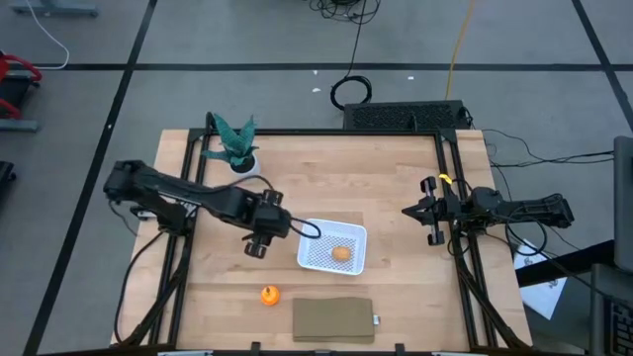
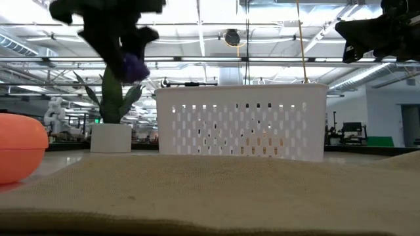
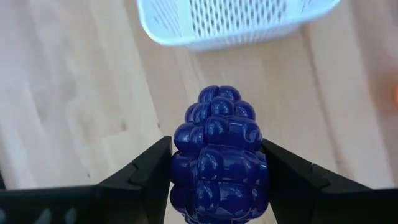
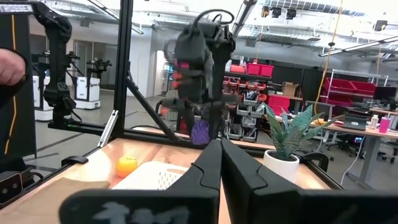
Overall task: Pick and placing Produce into tupperware
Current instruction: Put the grapes into the white basket
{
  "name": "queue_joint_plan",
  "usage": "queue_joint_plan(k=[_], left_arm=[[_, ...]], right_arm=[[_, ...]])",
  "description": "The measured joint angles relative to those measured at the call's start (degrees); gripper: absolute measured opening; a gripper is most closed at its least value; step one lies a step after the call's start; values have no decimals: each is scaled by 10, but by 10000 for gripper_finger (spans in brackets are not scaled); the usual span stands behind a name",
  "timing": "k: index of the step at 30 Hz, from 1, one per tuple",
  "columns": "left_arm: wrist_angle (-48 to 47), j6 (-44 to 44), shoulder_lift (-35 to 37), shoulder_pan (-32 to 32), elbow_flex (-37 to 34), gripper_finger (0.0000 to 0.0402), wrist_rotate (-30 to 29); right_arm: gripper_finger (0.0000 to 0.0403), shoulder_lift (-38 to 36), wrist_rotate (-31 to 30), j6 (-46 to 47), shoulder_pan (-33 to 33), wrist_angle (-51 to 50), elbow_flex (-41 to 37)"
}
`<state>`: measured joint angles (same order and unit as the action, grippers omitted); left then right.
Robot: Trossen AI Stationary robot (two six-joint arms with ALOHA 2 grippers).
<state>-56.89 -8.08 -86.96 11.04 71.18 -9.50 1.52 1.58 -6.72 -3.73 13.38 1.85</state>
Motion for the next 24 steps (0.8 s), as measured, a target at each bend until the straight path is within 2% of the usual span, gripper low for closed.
queue_joint_plan(k=[7,20,24], left_arm=[[17,40,61,2,0,207,0],[44,24,64,2,0,207,0],[52,47,64,2,0,207,-1]], right_arm=[[0,0,0,0,0,0,0],[0,1,0,0,0,0,0],[0,1,0,0,0,0,0]])
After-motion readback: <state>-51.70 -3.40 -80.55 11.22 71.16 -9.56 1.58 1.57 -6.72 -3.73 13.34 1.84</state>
